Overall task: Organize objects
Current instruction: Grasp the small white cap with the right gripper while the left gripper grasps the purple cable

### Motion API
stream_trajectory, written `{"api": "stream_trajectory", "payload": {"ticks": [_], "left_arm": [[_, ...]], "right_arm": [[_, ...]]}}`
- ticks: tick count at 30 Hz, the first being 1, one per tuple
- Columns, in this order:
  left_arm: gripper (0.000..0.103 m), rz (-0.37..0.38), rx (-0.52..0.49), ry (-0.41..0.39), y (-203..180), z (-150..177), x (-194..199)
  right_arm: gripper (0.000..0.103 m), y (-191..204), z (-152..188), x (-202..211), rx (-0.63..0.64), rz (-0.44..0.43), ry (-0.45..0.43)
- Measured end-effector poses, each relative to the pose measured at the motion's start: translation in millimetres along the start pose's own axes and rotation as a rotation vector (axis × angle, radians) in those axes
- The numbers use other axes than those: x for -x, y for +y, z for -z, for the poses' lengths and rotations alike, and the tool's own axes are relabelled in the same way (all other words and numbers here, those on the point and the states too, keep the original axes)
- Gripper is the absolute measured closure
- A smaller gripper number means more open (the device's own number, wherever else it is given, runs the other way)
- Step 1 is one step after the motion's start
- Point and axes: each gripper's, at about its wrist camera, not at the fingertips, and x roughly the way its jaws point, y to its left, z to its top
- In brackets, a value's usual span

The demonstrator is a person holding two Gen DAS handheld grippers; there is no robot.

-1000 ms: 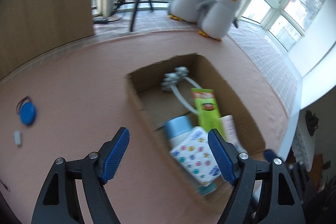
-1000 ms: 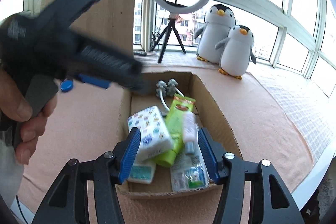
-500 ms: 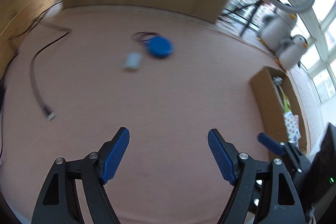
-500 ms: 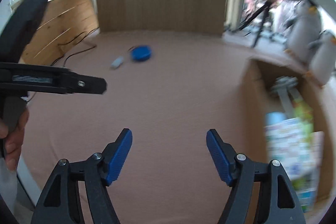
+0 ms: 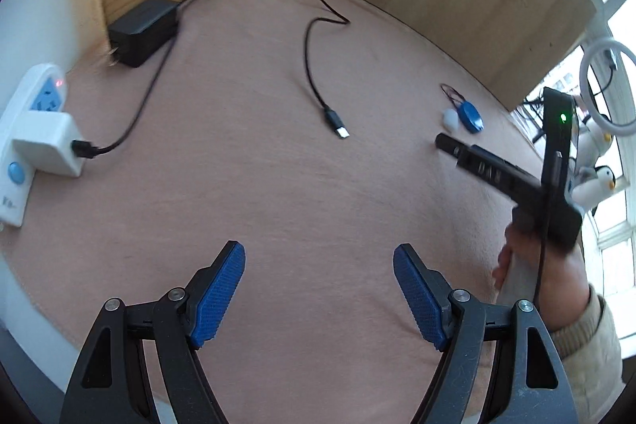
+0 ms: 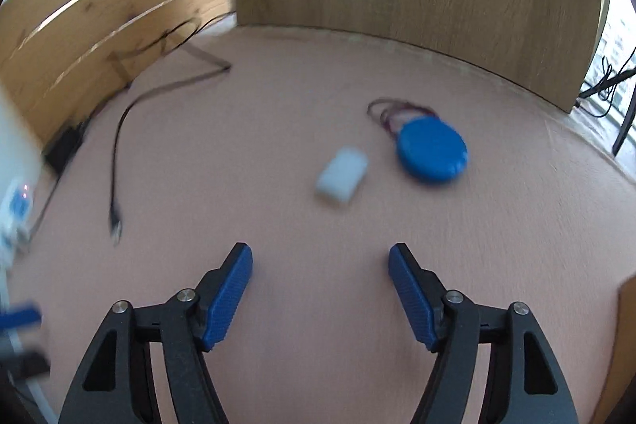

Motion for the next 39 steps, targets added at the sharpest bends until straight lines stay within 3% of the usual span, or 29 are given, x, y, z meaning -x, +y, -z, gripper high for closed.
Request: {"api": "stream_trajectory", "payload": {"ticks": [4,6,10,18,27,30,34,39], "left_arm": [[0.023,-0.004,0.027,-0.013,10,2,3],[0.023,-0.005,0.028,-0.011,8,0,2],[0.023,-0.005,0.008,-0.008,-5,-8,-6],[0.023,0.037,-0.05,0.001,-55,-47,-38],[0.023,0.07,-0.157,-0.035,-163,-136,-116],[0.024,0.051,-0.207,-0.026,-192,-162,-145],[0.035,-0.005,-0.342,0.038,-223,-177,-191],[0.044,-0.097,-0.548,0.005,-250,-176,-207]], "right_arm": [[0.07,-19,-25,-15,-0.041,0.022,-0.003],[0.093,-23,-31,-17,-0.035,0.016,-0.002],[0.099,-32,-25,-14,-0.027,-0.02,-0.009],[0.1,-43,29,26,-0.003,-0.043,0.007],[0.1,-53,118,88,-0.06,-0.042,0.015],[0.1,-55,128,94,-0.09,-0.05,0.004],[0.1,-58,129,94,-0.101,-0.06,-0.003],[0.099,-58,130,95,-0.108,-0.069,-0.012]]}}
